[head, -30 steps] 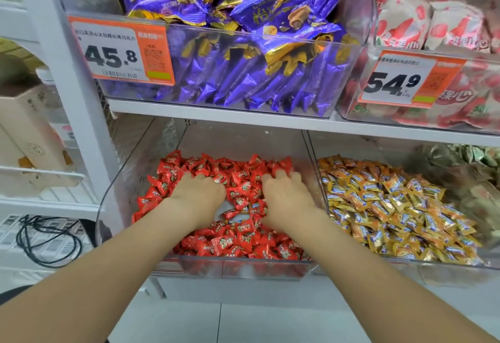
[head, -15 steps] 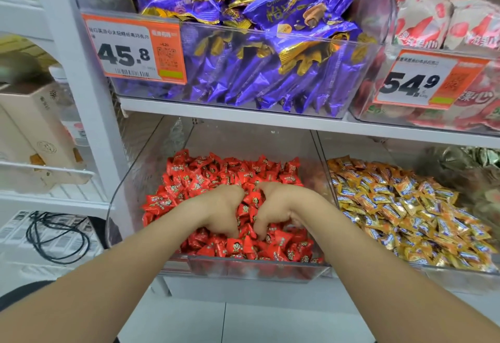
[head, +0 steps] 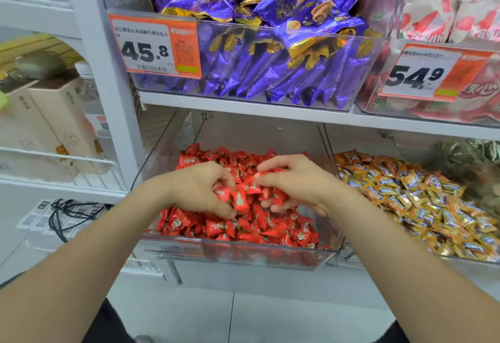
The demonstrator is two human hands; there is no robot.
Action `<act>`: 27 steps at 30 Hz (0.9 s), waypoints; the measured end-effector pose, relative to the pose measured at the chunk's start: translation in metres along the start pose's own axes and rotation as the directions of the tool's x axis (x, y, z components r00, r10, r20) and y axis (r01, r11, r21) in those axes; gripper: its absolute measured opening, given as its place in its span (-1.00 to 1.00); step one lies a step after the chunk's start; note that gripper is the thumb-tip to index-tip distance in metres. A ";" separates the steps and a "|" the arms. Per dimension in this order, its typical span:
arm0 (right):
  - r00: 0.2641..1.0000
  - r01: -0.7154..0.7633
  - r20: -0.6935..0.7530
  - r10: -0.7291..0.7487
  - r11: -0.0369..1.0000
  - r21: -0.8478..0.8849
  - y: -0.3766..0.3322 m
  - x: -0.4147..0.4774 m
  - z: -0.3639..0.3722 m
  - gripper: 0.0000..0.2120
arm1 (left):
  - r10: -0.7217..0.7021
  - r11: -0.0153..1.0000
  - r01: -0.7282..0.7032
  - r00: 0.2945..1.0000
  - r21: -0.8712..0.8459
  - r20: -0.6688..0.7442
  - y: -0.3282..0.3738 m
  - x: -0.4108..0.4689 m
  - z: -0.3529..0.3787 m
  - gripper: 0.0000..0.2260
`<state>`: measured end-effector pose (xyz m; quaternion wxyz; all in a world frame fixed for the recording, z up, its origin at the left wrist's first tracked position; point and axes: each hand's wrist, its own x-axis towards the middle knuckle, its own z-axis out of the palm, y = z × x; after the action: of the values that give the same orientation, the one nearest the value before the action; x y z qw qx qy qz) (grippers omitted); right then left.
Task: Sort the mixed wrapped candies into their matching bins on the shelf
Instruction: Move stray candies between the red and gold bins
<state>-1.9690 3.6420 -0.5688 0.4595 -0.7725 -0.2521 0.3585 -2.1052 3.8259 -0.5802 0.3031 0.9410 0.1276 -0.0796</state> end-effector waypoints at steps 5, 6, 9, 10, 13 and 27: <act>0.953 0.106 -0.114 -0.280 0.660 -0.743 0.021 0.007 -0.009 -0.88 | 0.009 0.929 0.052 0.987 0.365 -0.162 -0.002 -0.001 0.007 -0.84; 0.956 0.089 -0.104 -0.274 0.611 -0.787 0.024 0.005 -0.009 -0.82 | 0.051 0.908 0.033 0.981 0.417 -0.189 -0.002 0.000 0.007 -0.77; 0.946 0.104 -0.081 -0.313 0.532 -0.840 0.026 0.003 -0.002 -0.68 | 0.202 0.934 -0.131 0.961 0.334 -0.187 0.005 0.000 0.010 -0.72; 0.934 0.125 -0.080 -0.348 0.529 -0.839 0.025 0.003 0.000 -0.70 | 0.192 0.953 -0.147 0.969 0.266 -0.154 0.006 0.000 0.012 -0.73; 0.950 0.234 0.012 -0.311 0.690 -0.685 0.015 0.001 0.008 -0.76 | 0.122 0.956 -0.128 0.992 0.265 0.038 0.006 0.003 0.021 -0.44; 0.943 0.216 0.106 -0.315 0.340 -0.915 0.025 -0.002 0.007 -0.82 | 0.134 0.972 -0.094 0.974 0.213 -0.182 -0.007 0.015 0.015 -0.89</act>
<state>-1.9739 3.6329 -0.5930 0.0195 -0.8598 -0.5084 0.0448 -2.0940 3.8257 -0.5996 0.1956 0.9761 0.0932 0.0179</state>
